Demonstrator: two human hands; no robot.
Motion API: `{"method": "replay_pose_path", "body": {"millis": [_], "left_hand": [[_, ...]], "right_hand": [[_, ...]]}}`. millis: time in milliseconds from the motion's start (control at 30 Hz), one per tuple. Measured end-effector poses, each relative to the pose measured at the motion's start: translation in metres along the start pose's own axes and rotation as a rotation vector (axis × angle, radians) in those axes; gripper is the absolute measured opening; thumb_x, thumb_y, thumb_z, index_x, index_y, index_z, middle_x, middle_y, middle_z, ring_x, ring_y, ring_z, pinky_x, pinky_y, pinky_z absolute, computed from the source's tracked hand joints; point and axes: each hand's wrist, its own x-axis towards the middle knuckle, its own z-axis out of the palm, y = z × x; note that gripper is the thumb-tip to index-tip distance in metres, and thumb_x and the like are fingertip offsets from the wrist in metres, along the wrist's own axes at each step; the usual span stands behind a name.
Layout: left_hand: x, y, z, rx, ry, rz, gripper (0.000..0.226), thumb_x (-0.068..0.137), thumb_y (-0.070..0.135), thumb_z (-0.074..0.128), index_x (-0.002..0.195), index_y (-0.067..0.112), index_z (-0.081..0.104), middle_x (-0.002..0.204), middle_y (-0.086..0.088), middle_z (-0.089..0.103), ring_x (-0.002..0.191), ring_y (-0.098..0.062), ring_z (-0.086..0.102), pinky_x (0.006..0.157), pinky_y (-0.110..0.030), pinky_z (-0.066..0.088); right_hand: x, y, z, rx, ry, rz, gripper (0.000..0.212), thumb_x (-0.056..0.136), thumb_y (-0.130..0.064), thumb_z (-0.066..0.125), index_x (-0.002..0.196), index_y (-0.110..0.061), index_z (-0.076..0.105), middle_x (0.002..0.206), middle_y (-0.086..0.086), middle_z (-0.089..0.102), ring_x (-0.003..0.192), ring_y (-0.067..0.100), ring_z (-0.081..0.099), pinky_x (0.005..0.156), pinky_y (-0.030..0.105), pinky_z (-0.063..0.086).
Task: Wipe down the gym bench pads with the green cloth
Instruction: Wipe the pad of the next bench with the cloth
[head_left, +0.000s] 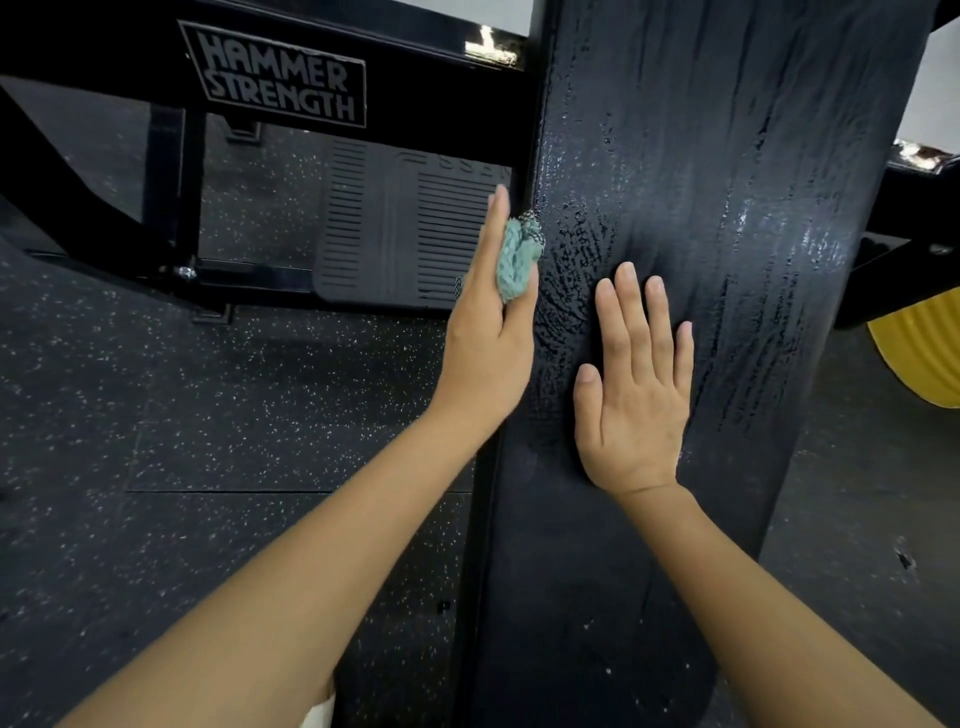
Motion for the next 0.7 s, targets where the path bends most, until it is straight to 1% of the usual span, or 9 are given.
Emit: {"method": "replay_pose_path", "body": {"millis": [67, 100, 167, 200, 300, 333, 467, 533, 700], "left_hand": [[-0.003, -0.004, -0.003, 0.002, -0.041, 0.01, 0.061, 0.106, 0.017, 0.04, 0.158, 0.024, 0.009, 0.155, 0.025, 0.014, 0.143, 0.013, 0.015, 0.114, -0.008, 0.014], [-0.009, -0.006, -0.004, 0.002, -0.054, 0.016, 0.062, 0.106, 0.017, 0.04, 0.157, 0.027, 0.008, 0.157, 0.023, 0.013, 0.145, 0.009, 0.015, 0.116, -0.01, 0.013], [-0.023, -0.011, -0.003, -0.001, -0.061, 0.029, 0.064, 0.104, 0.019, 0.04, 0.154, 0.035, 0.004, 0.162, 0.018, 0.009, 0.151, -0.002, 0.011, 0.122, -0.022, 0.012], [-0.029, -0.014, -0.002, -0.004, -0.057, 0.03, 0.064, 0.103, 0.019, 0.04, 0.152, 0.038, 0.003, 0.164, 0.017, 0.007, 0.152, -0.004, 0.009, 0.124, -0.027, 0.012], [-0.05, -0.025, 0.0, -0.002, -0.039, 0.014, 0.065, 0.102, 0.017, 0.041, 0.15, 0.041, 0.004, 0.164, 0.018, 0.006, 0.152, -0.005, 0.007, 0.125, -0.034, 0.012], [-0.058, -0.028, 0.0, 0.0, -0.034, 0.006, 0.065, 0.101, 0.017, 0.041, 0.149, 0.042, 0.004, 0.164, 0.019, 0.006, 0.152, -0.005, 0.007, 0.125, -0.032, 0.012], [-0.085, -0.035, 0.001, -0.001, -0.041, -0.044, 0.065, 0.101, 0.019, 0.04, 0.15, 0.041, 0.004, 0.163, 0.025, 0.006, 0.151, -0.001, 0.006, 0.122, -0.02, 0.011], [-0.089, -0.034, 0.002, 0.0, -0.029, -0.058, 0.064, 0.1, 0.019, 0.04, 0.149, 0.042, 0.005, 0.162, 0.024, 0.006, 0.15, 0.002, 0.007, 0.121, -0.017, 0.011], [-0.076, -0.027, 0.005, -0.037, 0.004, -0.081, 0.061, 0.101, 0.023, 0.038, 0.149, 0.045, 0.006, 0.161, 0.025, 0.008, 0.15, 0.003, 0.008, 0.123, -0.022, 0.011]], "right_hand": [[0.0, 0.0, 0.0, -0.002, 0.002, 0.001, 0.057, 0.1, -0.035, 0.021, 0.155, -0.019, 0.017, 0.162, -0.002, 0.016, 0.151, 0.018, 0.009, 0.122, 0.046, 0.007], [0.0, 0.0, 0.001, -0.004, 0.004, 0.001, 0.057, 0.1, -0.035, 0.021, 0.154, -0.019, 0.017, 0.161, -0.003, 0.015, 0.151, 0.018, 0.009, 0.122, 0.046, 0.007], [0.0, 0.001, 0.001, -0.004, 0.01, -0.002, 0.057, 0.1, -0.035, 0.021, 0.154, -0.018, 0.018, 0.161, -0.004, 0.015, 0.151, 0.018, 0.01, 0.122, 0.047, 0.008], [0.0, 0.001, 0.001, -0.005, 0.012, -0.005, 0.057, 0.1, -0.035, 0.021, 0.154, -0.018, 0.019, 0.161, -0.004, 0.015, 0.151, 0.018, 0.01, 0.122, 0.046, 0.008], [0.0, 0.001, 0.002, -0.005, 0.011, -0.006, 0.058, 0.099, -0.035, 0.022, 0.154, -0.018, 0.019, 0.161, -0.004, 0.015, 0.151, 0.019, 0.011, 0.121, 0.046, 0.008], [0.0, 0.001, 0.002, -0.005, 0.014, -0.006, 0.058, 0.099, -0.035, 0.022, 0.154, -0.018, 0.019, 0.161, -0.004, 0.015, 0.151, 0.019, 0.011, 0.121, 0.046, 0.008], [0.0, 0.001, 0.002, -0.001, 0.019, -0.003, 0.057, 0.099, -0.034, 0.022, 0.154, -0.018, 0.02, 0.161, -0.004, 0.015, 0.151, 0.019, 0.011, 0.122, 0.046, 0.008], [0.001, 0.001, 0.002, -0.001, 0.021, -0.003, 0.057, 0.099, -0.034, 0.022, 0.154, -0.018, 0.02, 0.161, -0.004, 0.016, 0.151, 0.018, 0.01, 0.122, 0.046, 0.008], [0.0, 0.001, 0.002, 0.003, 0.014, 0.002, 0.058, 0.099, -0.034, 0.023, 0.154, -0.019, 0.019, 0.161, -0.004, 0.017, 0.151, 0.017, 0.009, 0.122, 0.046, 0.008]]}}
